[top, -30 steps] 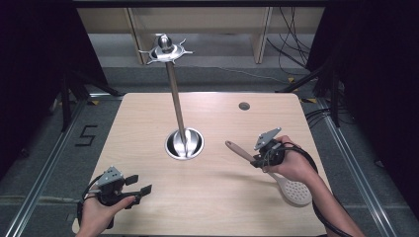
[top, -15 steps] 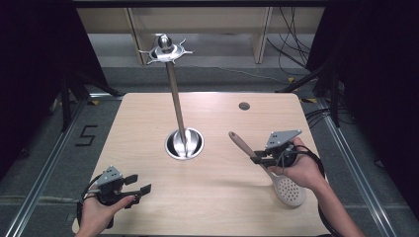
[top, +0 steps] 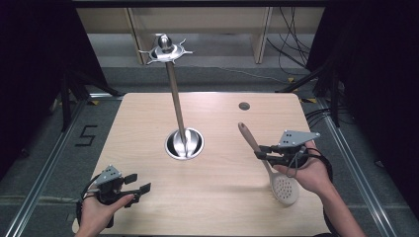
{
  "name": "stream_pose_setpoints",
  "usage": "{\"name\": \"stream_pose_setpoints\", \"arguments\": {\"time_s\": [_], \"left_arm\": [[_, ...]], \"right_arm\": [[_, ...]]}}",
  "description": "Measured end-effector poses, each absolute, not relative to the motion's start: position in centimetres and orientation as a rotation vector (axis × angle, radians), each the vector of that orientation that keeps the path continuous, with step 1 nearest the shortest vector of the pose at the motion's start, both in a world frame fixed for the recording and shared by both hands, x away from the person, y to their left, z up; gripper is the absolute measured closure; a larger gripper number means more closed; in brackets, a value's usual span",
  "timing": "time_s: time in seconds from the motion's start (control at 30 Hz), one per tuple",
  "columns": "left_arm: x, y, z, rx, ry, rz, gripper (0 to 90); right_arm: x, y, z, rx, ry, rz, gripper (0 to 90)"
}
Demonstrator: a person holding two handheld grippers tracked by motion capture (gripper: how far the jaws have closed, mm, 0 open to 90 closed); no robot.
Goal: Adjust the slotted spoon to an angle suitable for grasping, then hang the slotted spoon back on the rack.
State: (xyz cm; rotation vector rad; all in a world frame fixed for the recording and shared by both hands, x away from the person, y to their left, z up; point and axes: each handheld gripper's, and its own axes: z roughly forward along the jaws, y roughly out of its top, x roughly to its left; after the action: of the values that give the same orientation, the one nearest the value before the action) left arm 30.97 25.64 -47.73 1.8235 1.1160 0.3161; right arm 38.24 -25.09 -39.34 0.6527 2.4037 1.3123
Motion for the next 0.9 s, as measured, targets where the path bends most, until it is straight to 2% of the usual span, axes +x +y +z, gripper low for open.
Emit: {"name": "stream_pose_setpoints", "arguments": {"time_s": [0.9], "left_arm": [[30.6,25.6,-47.6,1.808,1.122,0.340,28.7]], "right_arm": [[38.5,-25.7,-37.2,0.685,2.196,1.535,75.0]]}}
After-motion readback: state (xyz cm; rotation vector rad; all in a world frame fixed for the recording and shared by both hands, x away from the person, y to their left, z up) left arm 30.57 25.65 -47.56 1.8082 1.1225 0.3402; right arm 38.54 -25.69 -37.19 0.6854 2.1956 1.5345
